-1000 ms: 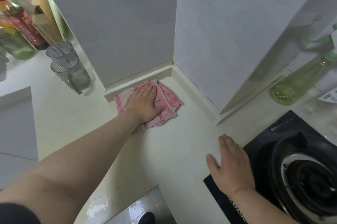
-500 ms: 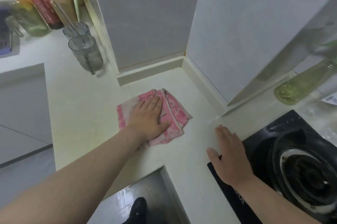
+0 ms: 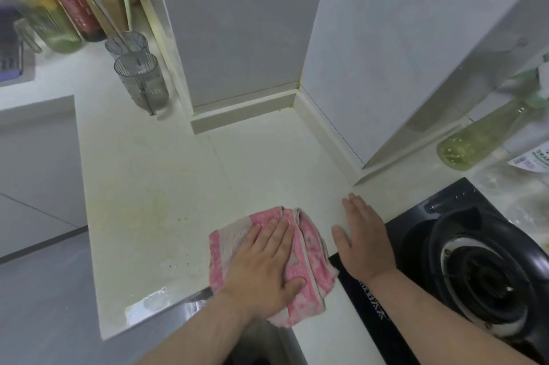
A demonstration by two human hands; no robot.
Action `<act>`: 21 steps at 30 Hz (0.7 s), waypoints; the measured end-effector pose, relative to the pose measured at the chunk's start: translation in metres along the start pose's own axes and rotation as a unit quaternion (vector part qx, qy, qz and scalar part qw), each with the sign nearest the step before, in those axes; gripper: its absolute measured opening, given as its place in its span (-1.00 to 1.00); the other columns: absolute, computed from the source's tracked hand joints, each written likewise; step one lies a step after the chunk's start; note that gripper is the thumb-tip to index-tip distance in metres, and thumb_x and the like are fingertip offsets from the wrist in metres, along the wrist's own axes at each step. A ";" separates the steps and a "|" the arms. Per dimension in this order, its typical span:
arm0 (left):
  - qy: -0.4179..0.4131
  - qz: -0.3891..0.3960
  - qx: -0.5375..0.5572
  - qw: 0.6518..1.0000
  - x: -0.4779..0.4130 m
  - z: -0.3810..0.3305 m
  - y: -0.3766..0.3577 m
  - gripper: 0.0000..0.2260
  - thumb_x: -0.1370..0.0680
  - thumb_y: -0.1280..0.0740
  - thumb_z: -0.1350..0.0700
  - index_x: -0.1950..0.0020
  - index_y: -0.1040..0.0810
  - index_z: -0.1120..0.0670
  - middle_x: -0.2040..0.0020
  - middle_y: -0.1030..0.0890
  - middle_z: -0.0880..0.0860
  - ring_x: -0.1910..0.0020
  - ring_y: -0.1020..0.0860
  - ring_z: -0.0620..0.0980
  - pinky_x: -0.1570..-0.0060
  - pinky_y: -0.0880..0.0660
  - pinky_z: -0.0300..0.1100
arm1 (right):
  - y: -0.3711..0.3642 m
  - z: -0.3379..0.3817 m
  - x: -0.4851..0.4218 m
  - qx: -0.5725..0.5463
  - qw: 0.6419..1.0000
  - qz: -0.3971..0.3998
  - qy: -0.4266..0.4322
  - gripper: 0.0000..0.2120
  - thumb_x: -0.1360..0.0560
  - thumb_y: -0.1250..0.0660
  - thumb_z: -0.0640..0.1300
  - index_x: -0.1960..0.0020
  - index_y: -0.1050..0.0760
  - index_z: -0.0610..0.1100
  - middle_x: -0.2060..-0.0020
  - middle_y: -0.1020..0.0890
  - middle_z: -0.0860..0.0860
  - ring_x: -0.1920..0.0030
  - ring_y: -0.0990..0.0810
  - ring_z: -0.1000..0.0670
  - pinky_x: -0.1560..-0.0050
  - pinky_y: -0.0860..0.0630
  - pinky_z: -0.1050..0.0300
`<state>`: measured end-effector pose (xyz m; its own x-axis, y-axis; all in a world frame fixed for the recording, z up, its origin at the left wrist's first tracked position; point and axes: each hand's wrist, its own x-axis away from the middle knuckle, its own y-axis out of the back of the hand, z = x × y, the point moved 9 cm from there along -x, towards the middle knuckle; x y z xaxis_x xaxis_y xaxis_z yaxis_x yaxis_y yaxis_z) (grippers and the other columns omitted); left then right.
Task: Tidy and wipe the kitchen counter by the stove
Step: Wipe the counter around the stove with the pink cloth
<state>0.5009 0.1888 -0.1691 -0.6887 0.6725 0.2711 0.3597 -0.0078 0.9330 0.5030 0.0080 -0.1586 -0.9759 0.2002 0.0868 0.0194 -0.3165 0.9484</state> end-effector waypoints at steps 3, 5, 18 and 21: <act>0.019 -0.015 -0.007 1.000 -0.021 0.010 0.007 -0.24 -0.56 0.11 -0.35 -0.56 0.30 0.06 -0.58 0.29 0.03 -0.55 0.32 -0.02 -0.49 0.37 -0.01 | 0.000 -0.002 -0.001 -0.005 1.000 -0.001 -0.019 -0.22 -0.46 0.16 0.24 -0.55 -0.17 -0.17 -0.56 -0.17 -0.08 -0.56 -0.08 -0.03 -0.51 0.09 0.14; 0.040 -0.030 -0.003 0.999 -0.043 0.020 0.016 -0.24 -0.57 0.10 -0.34 -0.59 0.25 0.08 -0.59 0.25 0.04 -0.56 0.28 -0.01 -0.49 0.36 -0.02 | 0.000 -0.004 -0.003 -0.005 1.000 -0.002 -0.026 -0.23 -0.48 0.14 0.24 -0.56 -0.15 -0.17 -0.56 -0.16 -0.08 -0.56 -0.07 -0.02 -0.50 0.08 0.15; 0.039 -0.051 0.014 0.998 -0.040 0.027 0.018 -0.23 -0.56 0.02 -0.33 -0.59 0.21 0.08 -0.60 0.20 0.04 -0.57 0.21 -0.01 -0.49 0.33 -0.05 | -0.001 -0.003 -0.003 -0.017 1.000 0.002 -0.012 -0.22 -0.47 0.13 0.24 -0.55 -0.18 -0.19 -0.55 -0.19 -0.10 -0.55 -0.11 -0.05 -0.50 0.03 0.11; 0.018 -0.088 0.116 0.989 -0.014 0.025 0.029 -0.29 -0.58 -0.12 -0.28 -0.60 0.01 0.06 -0.61 0.03 0.02 -0.58 0.06 -0.04 -0.48 0.27 -0.19 | 0.012 0.010 0.003 -0.047 0.998 -0.040 -0.001 -0.29 -0.49 0.05 0.17 -0.52 -0.24 -0.21 -0.53 -0.24 -0.10 -0.53 -0.13 -0.04 -0.51 0.02 0.07</act>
<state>0.5366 0.1974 -0.1521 -0.7738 0.6218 0.1209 0.3635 0.2795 0.8887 0.5025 0.0137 -0.1438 -0.9731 0.2302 0.0136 -0.0785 -0.3860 0.9192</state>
